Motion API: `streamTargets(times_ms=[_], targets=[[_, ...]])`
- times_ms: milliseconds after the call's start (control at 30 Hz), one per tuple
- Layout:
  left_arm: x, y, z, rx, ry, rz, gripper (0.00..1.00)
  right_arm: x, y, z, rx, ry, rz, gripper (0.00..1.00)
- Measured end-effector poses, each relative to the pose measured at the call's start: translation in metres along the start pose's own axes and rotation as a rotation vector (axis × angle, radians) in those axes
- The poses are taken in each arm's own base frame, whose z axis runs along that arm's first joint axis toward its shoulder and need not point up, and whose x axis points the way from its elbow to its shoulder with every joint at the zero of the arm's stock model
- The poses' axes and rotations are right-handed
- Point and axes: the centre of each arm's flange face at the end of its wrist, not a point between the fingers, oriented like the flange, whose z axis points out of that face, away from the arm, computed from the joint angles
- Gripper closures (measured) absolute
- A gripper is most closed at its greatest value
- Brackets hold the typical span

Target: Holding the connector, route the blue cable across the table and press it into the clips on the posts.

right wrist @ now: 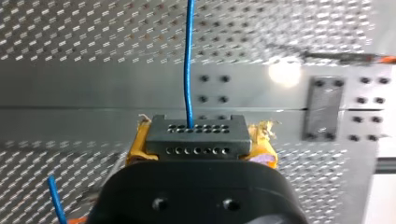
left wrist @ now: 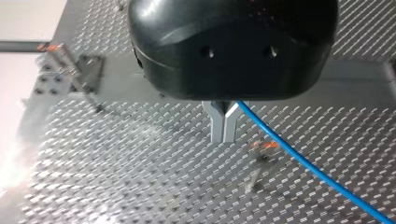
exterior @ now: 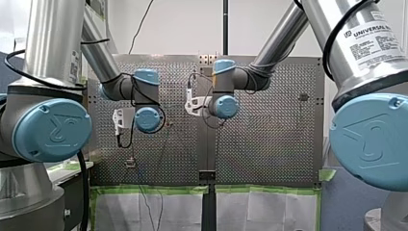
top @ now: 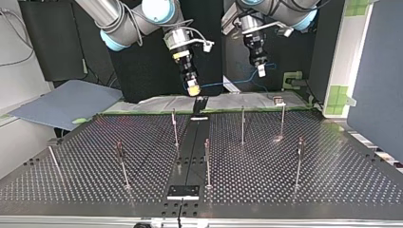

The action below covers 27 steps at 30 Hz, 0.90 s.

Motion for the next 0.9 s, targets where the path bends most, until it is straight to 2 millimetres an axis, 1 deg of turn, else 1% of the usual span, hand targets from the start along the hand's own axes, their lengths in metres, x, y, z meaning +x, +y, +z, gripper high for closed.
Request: streamTargets(times_ms=[100,200,333,500,633,767,900], targets=[[-0.017,-0.001,0.009,-0.024,-0.021,-0.016,1.00,0.012,-0.001,0.001,0.008,0.010,0.004,1.00],[-0.034,-0.002,0.018,-0.041,-0.043,-0.032,1.00,0.016,-0.002,0.002,0.014,0.013,0.006,1.00],[-0.059,-0.002,0.030,-0.062,-0.072,-0.043,1.00,0.014,-0.007,0.007,0.033,-0.001,0.004,1.00],[-0.092,0.001,0.048,-0.088,-0.123,-0.071,1.00,0.003,-0.012,0.019,0.046,-0.040,0.000,1.00],[-0.115,0.008,0.060,-0.093,-0.161,-0.101,1.00,0.006,-0.014,0.027,0.052,-0.051,0.000,1.00],[-0.127,0.016,0.066,-0.093,-0.176,-0.105,1.00,0.015,-0.016,0.034,0.064,-0.051,0.002,1.00],[-0.129,0.024,0.072,-0.093,-0.170,-0.091,1.00,0.025,-0.019,0.041,0.075,-0.051,0.009,1.00]])
